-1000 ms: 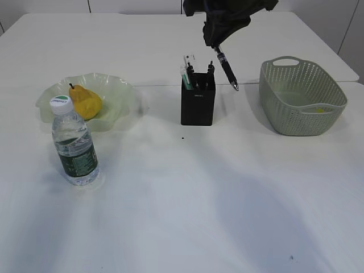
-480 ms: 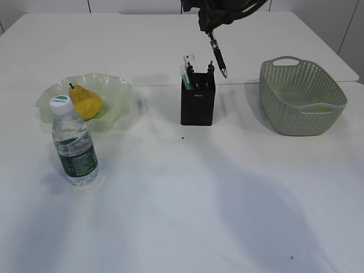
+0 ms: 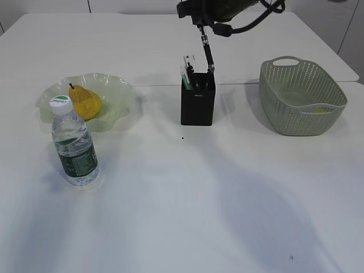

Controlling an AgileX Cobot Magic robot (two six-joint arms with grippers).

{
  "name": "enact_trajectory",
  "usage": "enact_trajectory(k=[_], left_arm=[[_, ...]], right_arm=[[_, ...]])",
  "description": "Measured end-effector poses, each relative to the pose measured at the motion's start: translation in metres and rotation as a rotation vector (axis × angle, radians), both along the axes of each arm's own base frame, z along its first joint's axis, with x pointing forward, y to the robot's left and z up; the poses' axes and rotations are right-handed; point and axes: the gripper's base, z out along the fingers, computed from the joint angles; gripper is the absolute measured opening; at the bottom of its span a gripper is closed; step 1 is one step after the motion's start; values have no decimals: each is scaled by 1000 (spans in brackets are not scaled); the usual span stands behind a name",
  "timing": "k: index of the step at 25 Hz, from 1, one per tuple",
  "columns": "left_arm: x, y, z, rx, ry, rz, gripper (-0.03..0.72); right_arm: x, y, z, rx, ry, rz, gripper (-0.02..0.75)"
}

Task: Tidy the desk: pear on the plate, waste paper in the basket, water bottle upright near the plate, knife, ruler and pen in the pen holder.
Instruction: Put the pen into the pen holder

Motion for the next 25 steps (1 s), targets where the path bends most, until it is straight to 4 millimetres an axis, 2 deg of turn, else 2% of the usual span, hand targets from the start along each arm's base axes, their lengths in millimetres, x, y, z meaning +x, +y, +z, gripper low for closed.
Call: enact_trajectory(k=[5,8,16,25], left_arm=[[1,0,0,1,-11,3,456],[1,0,0,1,-11,3,456],[1,0,0,1,-12,3,456],[2,0,1,0,-17,5,456]], right_arm=[[2,-2,-30,4,-33,-2,96],[4,-3,-40,13,-67,-6,96],[10,-4,-41,47,-167,-13,95],[19,-1,-67,47,-169,-14,95]])
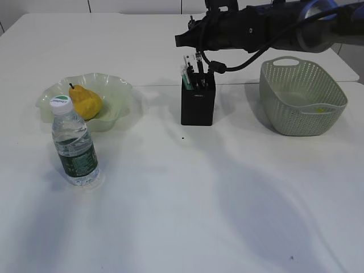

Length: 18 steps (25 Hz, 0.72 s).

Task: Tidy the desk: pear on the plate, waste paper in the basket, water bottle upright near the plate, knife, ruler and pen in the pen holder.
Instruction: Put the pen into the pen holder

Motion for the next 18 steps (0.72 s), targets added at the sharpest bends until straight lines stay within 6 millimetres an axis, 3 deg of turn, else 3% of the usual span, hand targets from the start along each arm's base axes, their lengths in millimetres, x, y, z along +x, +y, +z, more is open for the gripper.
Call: enact_trajectory(k=[18], left_arm=[[1,0,0,1,-12,3,456]], right_arm=[[-4,-2,-42,-13,37,-1,95]])
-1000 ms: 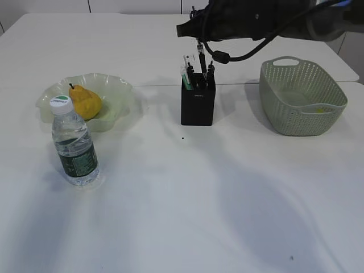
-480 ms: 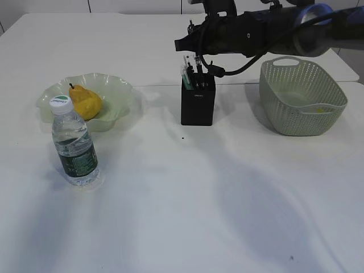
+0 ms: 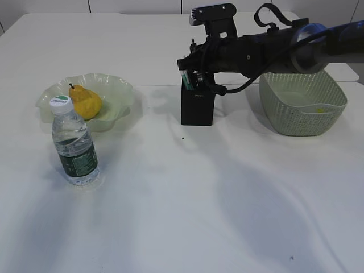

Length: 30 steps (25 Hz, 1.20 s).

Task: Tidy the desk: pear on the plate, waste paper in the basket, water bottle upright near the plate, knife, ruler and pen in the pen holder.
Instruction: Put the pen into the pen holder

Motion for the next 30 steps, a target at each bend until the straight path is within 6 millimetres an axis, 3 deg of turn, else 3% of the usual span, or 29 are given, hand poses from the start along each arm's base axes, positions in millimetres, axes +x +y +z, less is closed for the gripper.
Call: enact_trajectory(k=[9,17,20,24,30], left_arm=[[0,0,0,0,-2,0,456],[0,0,0,0,-2,0,456],[0,0,0,0,-2,0,456],[0,0,0,0,-2,0,456],[0,0,0,0,-2,0,456]], right_arm=[[0,-1,0,1,7,-4,111],[-1,-2,-2,-6,38,-5,321],[-5,-3,9,-8,47,-4,338],[-15,-6,37,-13,63,-3,344],[-42,-15,70,-68,229,0,346]])
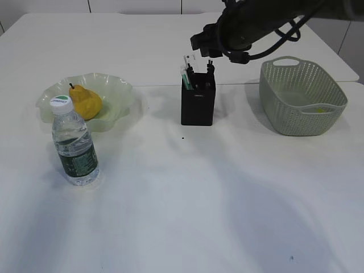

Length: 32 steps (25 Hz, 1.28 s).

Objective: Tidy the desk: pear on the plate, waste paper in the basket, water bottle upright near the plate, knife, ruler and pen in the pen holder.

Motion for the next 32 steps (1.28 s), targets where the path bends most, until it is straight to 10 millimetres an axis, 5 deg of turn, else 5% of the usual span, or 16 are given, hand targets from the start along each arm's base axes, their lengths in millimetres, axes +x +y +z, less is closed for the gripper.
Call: enact_trajectory(k=[9,17,25,32], left_arm=[[0,0,0,0,0,0,456],[0,0,0,4,0,-1,456],[-3,3,4,40,-17,-6,456],[-5,6,5,77,-23,-12,456]], right_arm=[[-45,-15,34,-92,265,7,346],[-60,-29,34,-158,422,-9,346],[-60,-85,32,-90,493,-141,346],[-87,-118,29,-80,541,-215,346]])
